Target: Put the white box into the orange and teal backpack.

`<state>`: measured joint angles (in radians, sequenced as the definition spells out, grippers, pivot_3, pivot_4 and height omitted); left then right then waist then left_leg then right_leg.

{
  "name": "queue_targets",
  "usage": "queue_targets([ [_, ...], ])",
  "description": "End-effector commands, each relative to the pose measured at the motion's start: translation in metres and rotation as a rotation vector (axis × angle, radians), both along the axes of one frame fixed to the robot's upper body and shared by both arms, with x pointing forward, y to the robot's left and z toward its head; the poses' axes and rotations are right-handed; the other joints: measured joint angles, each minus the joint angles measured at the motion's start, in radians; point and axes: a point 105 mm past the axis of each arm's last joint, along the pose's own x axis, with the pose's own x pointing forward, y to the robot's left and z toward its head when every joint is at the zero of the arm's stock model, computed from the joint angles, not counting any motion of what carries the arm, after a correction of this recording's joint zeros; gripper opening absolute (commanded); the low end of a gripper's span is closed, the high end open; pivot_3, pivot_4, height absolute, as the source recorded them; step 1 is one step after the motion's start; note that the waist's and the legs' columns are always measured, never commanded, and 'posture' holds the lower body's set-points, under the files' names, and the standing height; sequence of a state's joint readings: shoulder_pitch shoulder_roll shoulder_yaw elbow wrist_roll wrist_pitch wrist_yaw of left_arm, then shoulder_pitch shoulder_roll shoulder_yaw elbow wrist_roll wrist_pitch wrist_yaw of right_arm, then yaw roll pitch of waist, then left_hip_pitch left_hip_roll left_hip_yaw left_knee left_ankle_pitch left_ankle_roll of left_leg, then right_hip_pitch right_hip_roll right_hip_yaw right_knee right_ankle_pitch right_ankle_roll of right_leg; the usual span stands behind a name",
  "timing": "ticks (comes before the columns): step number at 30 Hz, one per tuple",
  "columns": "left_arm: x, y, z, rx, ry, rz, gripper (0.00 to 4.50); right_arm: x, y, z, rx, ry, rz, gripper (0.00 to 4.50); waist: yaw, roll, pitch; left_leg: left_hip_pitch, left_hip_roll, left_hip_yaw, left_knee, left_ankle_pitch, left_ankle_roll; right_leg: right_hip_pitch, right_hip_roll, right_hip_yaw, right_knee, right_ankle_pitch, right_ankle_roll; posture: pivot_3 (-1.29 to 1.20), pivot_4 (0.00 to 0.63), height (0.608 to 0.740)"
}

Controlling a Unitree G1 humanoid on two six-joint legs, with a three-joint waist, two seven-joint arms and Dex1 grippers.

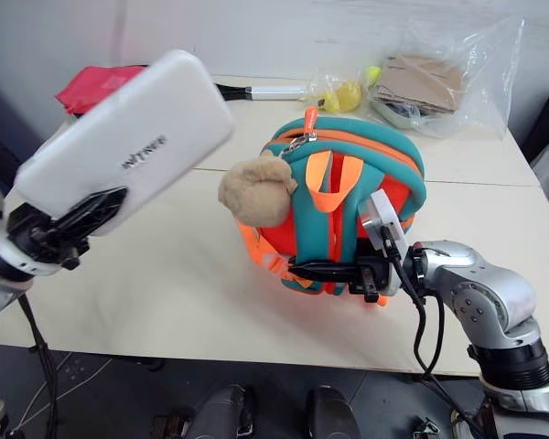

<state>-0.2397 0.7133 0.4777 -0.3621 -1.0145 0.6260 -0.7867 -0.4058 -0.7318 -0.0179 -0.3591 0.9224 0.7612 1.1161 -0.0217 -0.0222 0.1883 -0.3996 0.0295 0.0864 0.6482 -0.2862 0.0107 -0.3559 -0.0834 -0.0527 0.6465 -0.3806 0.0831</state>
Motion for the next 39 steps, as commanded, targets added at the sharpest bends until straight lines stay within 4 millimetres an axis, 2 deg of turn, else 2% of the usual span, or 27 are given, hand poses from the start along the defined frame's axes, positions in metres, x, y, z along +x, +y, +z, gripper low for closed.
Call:
queue_targets([
  [1,0.013,-0.012,0.002,0.087,-0.047,-0.035,1.3,0.0,0.001,0.005,0.012,-0.037,0.012,0.04,0.0,0.0,0.0,0.0,0.0,0.0,0.0,0.0,0.0,-0.001,0.001,0.0,0.0,0.0,0.0,0.0,0.15,0.74],
  [5,0.008,-0.027,0.0,0.154,-0.081,-0.187,1.3,0.003,0.002,0.005,0.021,-0.043,-0.003,0.04,-0.007,0.0,0.0,-0.003,0.001,0.001,0.0,0.001,-0.002,-0.003,0.002,0.0,0.002,0.0,0.0,0.0,0.15,0.74],
  [12,-0.004,-0.016,-0.002,0.182,-0.029,-0.267,1.3,0.008,0.001,0.002,0.023,-0.056,-0.037,0.04,-0.007,0.0,0.0,-0.004,0.001,0.001,0.001,0.0,0.0,-0.003,0.001,0.0,0.002,0.0,0.0,0.0,0.15,0.74],
  [15,0.007,-0.025,-0.019,0.3,-0.019,-0.261,1.3,0.008,0.003,0.002,0.022,-0.053,-0.025,0.04,-0.006,0.0,0.0,-0.004,0.001,0.001,0.002,0.0,0.0,-0.003,0.001,0.0,0.001,0.0,0.0,0.0,0.15,0.74],
  [17,0.022,-0.04,-0.034,0.431,-0.03,-0.274,1.3,0.007,0.008,0.001,0.018,-0.053,0.006,0.04,0.003,0.0,0.0,-0.003,0.001,0.001,0.002,0.001,0.0,-0.003,0.001,0.0,0.001,0.0,0.0,0.0,0.15,0.74],
  [18,0.031,-0.049,-0.035,0.46,-0.048,-0.279,1.3,0.006,0.01,0.001,0.016,-0.054,0.017,0.04,0.011,0.0,0.0,-0.003,0.0,0.0,0.002,0.002,0.0,-0.003,0.001,0.0,0.001,0.0,0.0,0.0,0.15,0.74],
  [26,0.075,-0.147,-0.019,0.468,-0.131,-0.406,1.3,0.008,0.016,0.0,0.0,-0.069,0.04,0.04,0.022,0.0,0.0,-0.006,-0.001,0.002,0.004,0.001,0.002,-0.004,0.001,0.0,0.007,0.001,0.001,0.0,0.15,0.74],
  [28,0.081,-0.158,-0.016,0.457,-0.124,-0.42,1.3,0.007,0.017,-0.001,-0.001,-0.068,0.044,0.04,0.018,0.0,0.0,-0.006,-0.001,0.003,0.004,0.001,0.003,-0.005,0.002,0.001,0.007,0.001,0.001,0.0,0.15,0.74],
  [31,0.09,-0.184,-0.027,0.549,-0.195,-0.456,1.3,0.005,0.018,-0.004,-0.011,-0.069,0.059,0.04,0.018,0.0,0.0,-0.006,0.0,0.004,0.004,0.002,0.002,-0.007,0.003,0.001,0.008,0.001,0.001,0.0,0.15,0.74],
  [35,0.094,-0.201,-0.019,0.4,-0.175,-0.463,1.3,0.004,0.019,-0.006,-0.012,-0.072,0.045,0.04,0.02,0.0,0.0,-0.005,0.001,0.004,0.007,0.003,0.0,-0.007,0.003,0.001,0.01,0.001,0.001,0.0,0.15,0.74],
  [37,0.093,-0.199,-0.017,0.356,-0.181,-0.459,2.03,0.004,0.019,-0.006,-0.011,-0.078,0.038,0.04,0.02,0.0,0.0,-0.006,0.001,0.004,0.009,0.002,0.001,-0.007,0.002,0.001,0.011,0.001,0.001,0.0,0.15,0.74],
  [39,0.092,-0.187,-0.016,0.347,-0.172,-0.46,2.55,0.007,0.017,-0.004,-0.003,-0.086,0.01,0.04,0.02,0.0,0.0,-0.006,0.001,0.003,0.01,0.002,0.002,-0.006,0.002,0.001,0.012,0.001,0.001,0.0,0.15,0.74],
])
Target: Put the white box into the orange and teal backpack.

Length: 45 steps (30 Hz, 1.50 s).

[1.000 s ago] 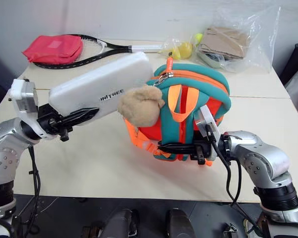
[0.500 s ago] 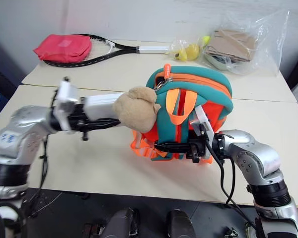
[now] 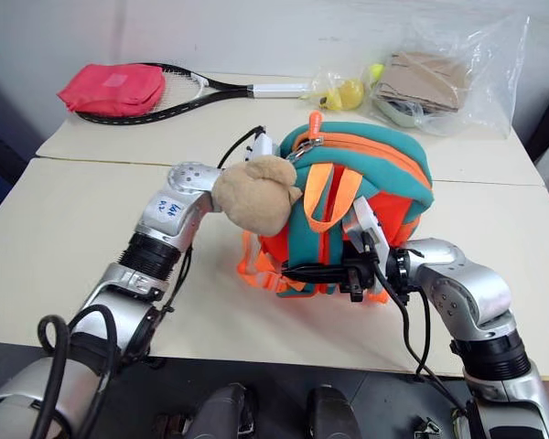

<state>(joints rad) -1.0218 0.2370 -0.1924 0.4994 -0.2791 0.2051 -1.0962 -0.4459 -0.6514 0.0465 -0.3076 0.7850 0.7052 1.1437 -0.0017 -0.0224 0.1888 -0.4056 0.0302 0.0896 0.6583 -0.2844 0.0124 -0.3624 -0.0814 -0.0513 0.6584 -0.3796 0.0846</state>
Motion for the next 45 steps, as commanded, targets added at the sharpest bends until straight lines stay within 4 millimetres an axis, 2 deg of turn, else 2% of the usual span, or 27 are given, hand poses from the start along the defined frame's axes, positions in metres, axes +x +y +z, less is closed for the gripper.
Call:
queue_targets([
  [1,-0.005,0.012,0.02,-0.066,-0.04,-0.025,2.84,-0.003,0.003,0.007,0.025,-0.042,-0.007,0.04,-0.001,0.0,0.0,0.0,0.0,0.0,0.0,0.0,0.0,0.0,0.0,0.0,0.0,0.0,0.0,0.0,0.15,0.74],
  [4,0.0,0.036,0.039,-0.126,-0.056,0.004,3.54,0.0,0.001,0.007,0.031,-0.048,-0.039,0.04,-0.005,0.0,0.0,0.0,0.0,0.0,0.0,0.0,0.0,0.0,0.0,0.0,0.0,0.0,0.0,0.0,0.15,0.74],
  [7,-0.005,0.067,0.051,-0.128,-0.056,-0.016,4.43,0.002,0.0,0.006,0.031,-0.049,-0.059,0.04,-0.011,0.0,0.0,0.0,0.001,0.0,0.0,0.0,0.0,-0.001,0.001,0.0,0.001,0.0,0.0,0.0,0.15,0.74],
  [13,-0.028,0.127,0.043,0.022,0.014,-0.029,4.47,0.004,-0.002,0.004,0.025,-0.052,-0.074,0.04,-0.024,0.0,0.0,0.0,0.0,0.0,-0.001,0.0,0.0,0.0,0.0,0.0,0.001,0.0,0.0,0.0,0.15,0.74],
  [15,-0.039,0.138,0.044,0.04,0.009,-0.044,4.47,0.005,-0.002,0.004,0.024,-0.053,-0.075,0.04,-0.026,0.0,0.0,0.0,0.0,-0.001,-0.001,0.0,0.0,0.0,0.0,0.0,0.001,0.0,0.0,0.0,0.15,0.74],
  [19,-0.068,0.136,0.064,-0.067,-0.084,-0.055,4.47,0.005,-0.001,0.004,0.021,-0.061,-0.076,0.04,-0.022,0.0,0.0,0.0,0.0,-0.003,0.0,0.0,0.0,0.001,0.0,0.0,0.001,0.0,0.0,0.0,0.15,0.74],
  [22,-0.089,0.122,0.064,-0.085,-0.101,-0.074,4.47,0.005,0.0,0.004,0.019,-0.062,-0.075,0.04,-0.025,0.0,0.0,0.0,0.0,-0.004,0.0,-0.001,0.001,0.003,-0.002,0.0,-0.001,0.0,0.0,0.0,0.15,0.74],
  [25,-0.1,0.102,0.069,-0.146,-0.146,-0.064,4.47,0.005,0.001,0.003,0.011,-0.052,-0.066,0.04,-0.023,0.0,0.0,0.001,0.0,-0.004,0.0,-0.001,0.001,0.003,-0.002,-0.001,0.0,0.0,0.0,0.0,0.15,0.74],
  [28,-0.109,0.085,0.063,-0.178,-0.146,-0.072,4.47,0.005,0.001,0.002,0.006,-0.049,-0.061,0.04,-0.024,0.0,0.0,0.001,0.0,-0.005,0.001,-0.001,0.0,0.004,-0.001,-0.001,0.0,0.0,0.0,0.0,0.15,0.74],
  [32,-0.094,0.072,0.056,-0.214,-0.238,0.039,3.61,0.006,0.002,0.002,0.018,-0.042,-0.074,0.04,-0.024,0.0,0.0,0.001,0.0,-0.004,0.001,-0.001,0.0,0.004,0.0,-0.001,0.0,0.0,0.0,0.0,0.15,0.74],
  [34,-0.088,0.075,0.06,-0.276,-0.233,0.085,3.0,0.006,0.003,0.003,0.021,-0.048,-0.073,0.04,-0.024,0.0,0.0,0.001,0.0,-0.004,0.001,-0.001,0.0,0.004,0.0,-0.001,0.0,0.0,0.0,0.0,0.15,0.74],
  [37,-0.086,0.087,0.05,-0.199,-0.252,0.114,2.15,0.008,0.002,0.004,0.035,-0.051,-0.093,0.04,-0.026,0.0,0.0,0.001,0.0,-0.004,0.001,0.0,0.0,0.004,0.0,-0.001,0.0,0.0,0.0,0.0,0.15,0.74],
  [39,-0.081,0.096,0.051,-0.183,-0.261,0.144,1.61,0.009,0.001,0.004,0.034,-0.052,-0.1,0.04,-0.025,0.0,0.0,0.001,0.0,-0.004,0.001,0.0,0.0,0.003,0.0,-0.001,0.0,0.0,0.0,0.0,0.15,0.74],
  [42,-0.067,0.117,0.07,-0.213,-0.285,0.221,0.94,0.009,0.0,0.002,0.036,-0.053,-0.109,0.04,-0.024,0.0,0.0,0.001,0.0,-0.004,0.001,0.0,0.0,0.004,0.0,-0.001,0.0,0.0,0.0,0.0,0.15,0.74],
  [45,-0.054,0.141,0.094,-0.286,-0.265,0.3,0.8,0.009,-0.001,0.0,0.042,-0.054,-0.119,0.04,-0.024,0.0,0.0,0.001,0.0,-0.004,0.001,0.0,0.0,0.004,0.0,-0.001,0.0,0.0,0.0,0.0,0.15,0.74],
])
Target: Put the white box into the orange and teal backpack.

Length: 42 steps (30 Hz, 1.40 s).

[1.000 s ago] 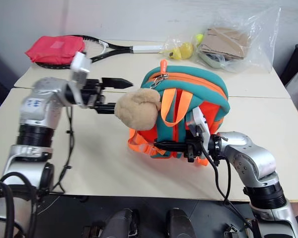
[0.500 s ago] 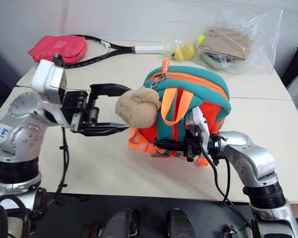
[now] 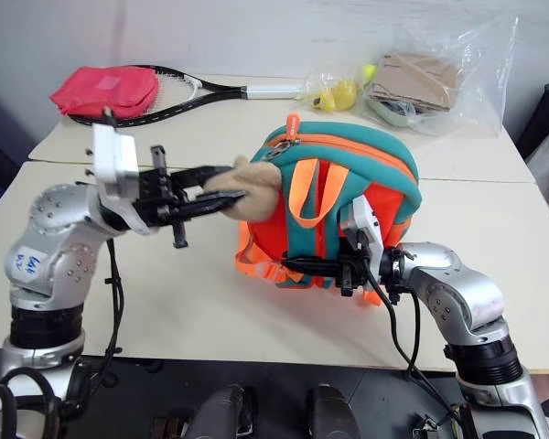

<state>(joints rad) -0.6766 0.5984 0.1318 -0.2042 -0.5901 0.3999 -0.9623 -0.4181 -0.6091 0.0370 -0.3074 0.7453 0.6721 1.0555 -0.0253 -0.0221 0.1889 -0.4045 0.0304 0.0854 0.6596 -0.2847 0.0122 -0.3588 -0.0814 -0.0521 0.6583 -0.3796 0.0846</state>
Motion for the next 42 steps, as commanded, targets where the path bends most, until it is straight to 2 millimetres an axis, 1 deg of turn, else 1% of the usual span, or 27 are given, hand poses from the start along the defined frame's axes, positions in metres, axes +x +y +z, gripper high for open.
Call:
queue_targets([
  [1,0.014,0.039,0.039,-0.139,-0.01,0.114,0.8,-0.001,-0.003,0.004,0.022,-0.037,-0.016,0.04,0.0,0.0,0.0,0.0,0.0,0.0,0.0,0.0,0.0,0.0,0.0,0.0,0.0,0.0,0.0,0.0,0.15,0.74],
  [3,0.022,0.059,0.045,-0.165,0.02,0.17,0.8,-0.001,-0.003,0.004,0.026,-0.04,-0.026,0.04,-0.003,0.0,0.0,0.0,0.0,0.0,0.0,0.0,0.0,0.0,0.0,0.0,0.0,0.0,0.0,0.0,0.15,0.74],
  [5,0.03,0.077,0.038,-0.158,0.109,0.212,0.8,-0.001,-0.004,0.003,0.03,-0.042,-0.035,0.04,-0.007,0.0,0.0,0.0,0.0,0.001,-0.001,0.0,0.0,-0.001,0.0,0.0,0.0,0.0,0.0,0.0,0.15,0.74],
  [7,0.038,0.089,0.031,-0.163,0.181,0.249,0.8,-0.002,-0.005,0.002,0.033,-0.043,-0.039,0.04,-0.006,0.0,0.0,0.001,0.0,0.001,-0.002,0.0,-0.001,-0.001,0.001,0.0,0.001,0.0,0.0,0.0,0.15,0.74],
  [9,0.048,0.096,0.004,-0.147,0.344,0.279,0.8,-0.003,-0.006,0.001,0.034,-0.043,-0.042,0.04,-0.004,0.0,0.0,0.001,0.001,0.001,-0.002,0.001,-0.001,-0.002,0.001,0.0,0.001,0.0,0.0,0.0,0.15,0.74],
  [10,0.054,0.095,-0.016,-0.097,0.406,0.306,0.8,-0.004,-0.007,0.0,0.036,-0.043,-0.044,0.04,-0.004,0.0,0.0,0.001,0.0,0.001,-0.002,0.001,-0.001,-0.002,0.001,0.0,0.001,0.0,0.0,0.0,0.15,0.74],
  [11,0.058,0.094,-0.034,-0.048,0.45,0.326,0.8,-0.004,-0.007,0.0,0.038,-0.043,-0.046,0.04,-0.003,0.0,0.0,0.001,0.0,0.001,-0.002,0.001,-0.001,-0.001,0.0,0.001,0.001,0.0,0.0,0.0,0.15,0.74],
  [13,0.066,0.081,-0.062,0.018,0.505,0.36,0.8,-0.004,-0.007,0.0,0.045,-0.044,-0.051,0.04,-0.001,0.0,0.0,0.001,0.0,0.001,-0.002,0.001,-0.001,-0.001,0.0,0.001,0.002,0.0,0.0,0.0,0.15,0.74],
  [14,0.069,0.073,-0.076,0.05,0.52,0.361,0.8,-0.003,-0.007,-0.001,0.046,-0.045,-0.053,0.04,0.001,0.0,0.0,0.001,0.0,0.001,-0.002,0.001,-0.001,-0.001,0.0,0.001,0.002,0.0,0.0,0.0,0.15,0.74],
  [15,0.066,0.062,-0.091,0.106,0.523,0.329,0.8,-0.003,-0.006,-0.001,0.047,-0.046,-0.054,0.04,0.004,0.0,0.0,0.0,0.0,0.001,-0.001,0.001,-0.001,-0.002,0.0,0.001,0.001,0.0,0.0,0.0,0.15,0.74],
  [16,0.064,0.051,-0.102,0.131,0.523,0.299,0.8,-0.003,-0.006,-0.001,0.048,-0.047,-0.054,0.04,0.008,0.0,0.0,0.0,0.0,0.001,-0.001,0.0,0.0,-0.001,0.0,0.0,0.001,0.0,0.0,0.0,0.15,0.74],
  [18,0.063,0.035,-0.114,0.111,0.525,0.265,0.8,-0.003,-0.006,-0.001,0.05,-0.048,-0.056,0.04,0.013,0.0,0.0,0.0,-0.001,0.001,0.0,0.0,0.001,-0.001,-0.001,0.001,0.001,0.0,0.0,0.0,0.15,0.74],
  [20,0.064,0.028,-0.121,0.095,0.507,0.257,0.8,-0.003,-0.005,0.0,0.052,-0.049,-0.057,0.04,0.019,0.0,0.0,-0.001,-0.001,0.001,0.001,-0.001,0.001,-0.001,-0.001,0.001,0.001,0.0,0.0,0.0,0.15,0.74],
  [21,0.065,0.027,-0.123,0.093,0.497,0.257,0.8,-0.003,-0.005,0.0,0.053,-0.049,-0.057,0.04,0.018,0.0,0.0,-0.001,0.0,0.001,0.001,-0.001,0.001,-0.002,-0.001,0.0,0.001,0.0,0.0,0.0,0.15,0.74],
  [22,0.065,0.025,-0.121,0.062,0.482,0.248,0.8,-0.004,-0.004,0.0,0.053,-0.049,-0.057,0.04,0.016,0.0,0.0,-0.001,0.0,0.001,0.001,-0.001,0.001,-0.002,0.0,0.001,0.001,0.0,0.0,0.0,0.15,0.74],
  [24,0.066,0.025,-0.107,-0.026,0.428,0.242,0.8,-0.004,-0.004,0.0,0.053,-0.048,-0.057,0.04,0.014,0.0,0.0,0.0,0.0,0.002,0.001,0.0,0.0,-0.002,0.0,0.001,0.001,0.0,0.0,0.0,0.15,0.74],
  [25,0.063,0.026,-0.101,-0.05,0.414,0.221,0.8,-0.004,-0.004,0.0,0.051,-0.048,-0.057,0.04,0.014,0.0,0.0,0.0,0.001,0.002,0.001,0.0,0.0,-0.002,0.0,0.001,0.001,0.0,0.0,0.0,0.15,0.74],
  [27,0.059,0.031,-0.095,-0.049,0.367,0.215,0.8,-0.004,-0.004,0.0,0.049,-0.047,-0.058,0.04,0.013,0.0,0.0,0.0,0.001,0.002,0.001,0.0,0.0,-0.002,0.0,0.001,0.002,0.0,0.0,0.0,0.15,0.74],
  [28,0.057,0.035,-0.095,-0.045,0.37,0.218,1.18,-0.004,-0.004,0.0,0.048,-0.047,-0.059,0.04,0.012,0.0,0.0,0.0,0.0,0.002,0.001,0.0,0.0,-0.002,0.0,0.001,0.002,0.0,0.0,0.0,0.15,0.74],
  [29,0.056,0.041,-0.093,-0.048,0.357,0.231,1.41,-0.004,-0.004,0.0,0.047,-0.046,-0.059,0.04,0.01,0.0,0.0,0.0,0.0,0.002,0.001,0.0,0.0,-0.002,0.0,0.001,0.002,0.0,0.0,0.0,0.15,0.74],
  [33,0.051,0.078,-0.093,-0.02,0.308,0.328,2.64,-0.005,-0.004,-0.001,0.045,-0.044,-0.058,0.04,0.003,0.0,0.0,0.0,0.0,0.001,0.0,0.0,0.0,-0.002,0.0,0.0,0.002,0.0,0.0,0.0,0.15,0.74],
  [34,0.048,0.087,-0.092,-0.016,0.302,0.344,2.96,-0.005,-0.004,-0.001,0.043,-0.044,-0.056,0.04,0.002,0.0,0.0,0.0,0.0,0.001,0.0,0.0,0.0,-0.002,0.0,0.0,0.002,0.0,0.0,0.0,0.15,0.74],
  [35,0.041,0.091,-0.089,-0.017,0.288,0.322,3.27,-0.005,-0.004,-0.001,0.042,-0.043,-0.054,0.04,0.0,0.0,0.0,0.0,0.0,0.001,0.0,0.0,0.0,-0.002,0.0,0.0,0.001,0.0,0.0,0.0,0.15,0.74],
  [37,0.03,0.092,-0.081,-0.017,0.253,0.269,3.92,-0.005,-0.004,-0.001,0.039,-0.042,-0.053,0.04,-0.001,0.0,0.0,0.0,0.0,0.001,0.0,0.0,0.0,-0.001,-0.001,0.0,0.001,0.0,0.0,0.0,0.15,0.74],
  [38,0.023,0.088,-0.074,-0.013,0.235,0.217,4.27,-0.005,-0.004,-0.001,0.038,-0.04,-0.053,0.04,-0.001,0.0,0.0,0.0,0.0,0.001,0.0,-0.001,0.0,-0.001,-0.001,0.0,0.001,0.0,0.0,0.0,0.15,0.74],
  [39,0.02,0.083,-0.067,-0.012,0.218,0.185,4.48,-0.005,-0.004,-0.001,0.036,-0.039,-0.052,0.04,0.002,0.0,0.0,0.0,0.0,0.001,0.0,-0.001,0.0,-0.001,-0.001,0.0,0.001,0.0,0.0,0.0,0.15,0.74],
  [42,0.019,0.063,-0.046,-0.039,0.16,0.115,4.48,-0.006,-0.004,-0.002,0.032,-0.035,-0.045,0.04,0.014,0.0,0.0,0.0,-0.001,0.0,0.0,-0.001,0.001,0.0,-0.002,-0.001,0.001,0.0,0.0,0.0,0.15,0.74],
])
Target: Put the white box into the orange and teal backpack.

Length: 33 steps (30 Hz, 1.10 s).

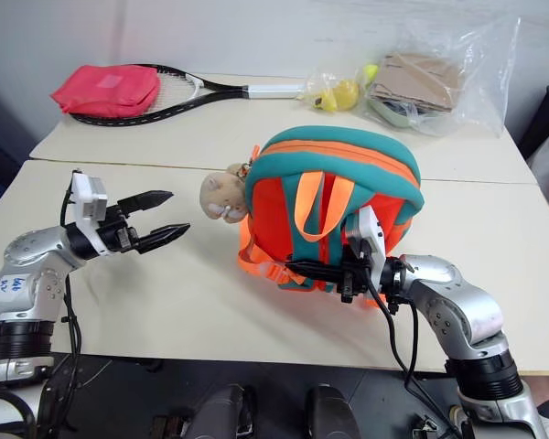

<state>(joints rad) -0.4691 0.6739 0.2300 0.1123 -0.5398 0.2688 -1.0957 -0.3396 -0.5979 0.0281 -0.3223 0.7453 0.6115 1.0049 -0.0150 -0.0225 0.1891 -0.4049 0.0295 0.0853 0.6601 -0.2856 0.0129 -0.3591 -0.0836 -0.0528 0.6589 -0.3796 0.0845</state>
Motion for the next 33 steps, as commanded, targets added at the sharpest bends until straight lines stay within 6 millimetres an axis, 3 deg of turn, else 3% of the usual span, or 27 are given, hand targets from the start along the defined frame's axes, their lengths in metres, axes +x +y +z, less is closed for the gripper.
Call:
queue_targets([
  [1,-0.006,-0.024,0.036,-0.041,-0.124,-0.096,4.48,-0.005,0.001,0.008,-0.002,-0.037,0.025,0.04,0.006,0.0,0.0,0.0,0.0,0.0,0.0,0.0,0.0,0.0,0.0,0.0,0.0,0.0,0.0,0.0,0.15,0.74],
  [4,0.005,-0.044,0.038,-0.013,-0.145,-0.122,4.48,-0.005,0.003,0.008,-0.004,-0.04,0.035,0.04,0.01,0.0,0.0,0.0,0.0,0.0,0.0,0.0,0.0,0.0,0.0,0.0,0.0,0.0,0.0,0.0,0.15,0.74],
  [7,0.018,-0.054,0.017,0.08,-0.098,-0.125,4.48,-0.004,0.004,0.008,-0.005,-0.042,0.041,0.04,0.007,0.0,0.0,0.0,0.0,0.001,0.0,0.0,0.0,0.0,0.002,0.0,0.001,0.0,0.0,0.0,0.15,0.74],
  [10,0.024,-0.064,0.017,0.004,-0.076,-0.157,4.48,-0.004,0.005,0.008,-0.006,-0.046,0.042,0.04,0.003,0.0,0.0,0.001,0.001,0.003,0.0,0.0,0.0,-0.001,0.003,0.001,0.001,0.0,0.0,0.0,0.15,0.74],
  [17,0.033,-0.062,0.008,0.018,-0.068,-0.131,2.35,-0.002,0.007,0.009,-0.003,-0.054,0.03,0.04,0.009,0.0,0.0,0.0,0.001,0.003,0.001,0.0,0.0,-0.001,0.002,0.001,0.001,0.0,0.0,0.0,0.15,0.74],
  [23,0.048,-0.032,-0.009,0.096,-0.026,0.023,0.79,-0.002,0.006,0.009,0.0,-0.056,0.01,0.04,0.006,0.0,0.0,0.0,0.001,0.002,0.001,0.0,0.0,-0.001,0.002,0.001,0.002,0.0,0.0,0.0,0.15,0.74],
  [28,0.059,-0.01,-0.027,0.162,0.096,0.15,0.62,-0.002,0.005,0.009,0.006,-0.058,-0.001,0.04,0.007,0.0,0.0,0.0,0.001,0.002,0.001,0.0,0.0,-0.001,0.002,0.001,0.002,0.0,0.0,0.0,0.15,0.74],
  [30,0.052,-0.014,-0.043,0.255,0.123,0.105,0.62,-0.002,0.005,0.009,0.008,-0.059,-0.007,0.04,0.006,0.0,0.0,0.0,0.001,0.002,0.001,0.0,0.0,-0.001,0.002,0.001,0.002,0.0,0.0,0.0,0.15,0.74],
  [33,0.04,-0.037,-0.06,0.282,0.161,0.007,0.62,-0.001,0.004,0.009,0.01,-0.059,-0.017,0.04,0.006,0.0,0.0,0.001,0.001,0.002,0.001,0.0,0.0,-0.001,0.002,0.001,0.002,0.0,0.0,0.0,0.15,0.74],
])
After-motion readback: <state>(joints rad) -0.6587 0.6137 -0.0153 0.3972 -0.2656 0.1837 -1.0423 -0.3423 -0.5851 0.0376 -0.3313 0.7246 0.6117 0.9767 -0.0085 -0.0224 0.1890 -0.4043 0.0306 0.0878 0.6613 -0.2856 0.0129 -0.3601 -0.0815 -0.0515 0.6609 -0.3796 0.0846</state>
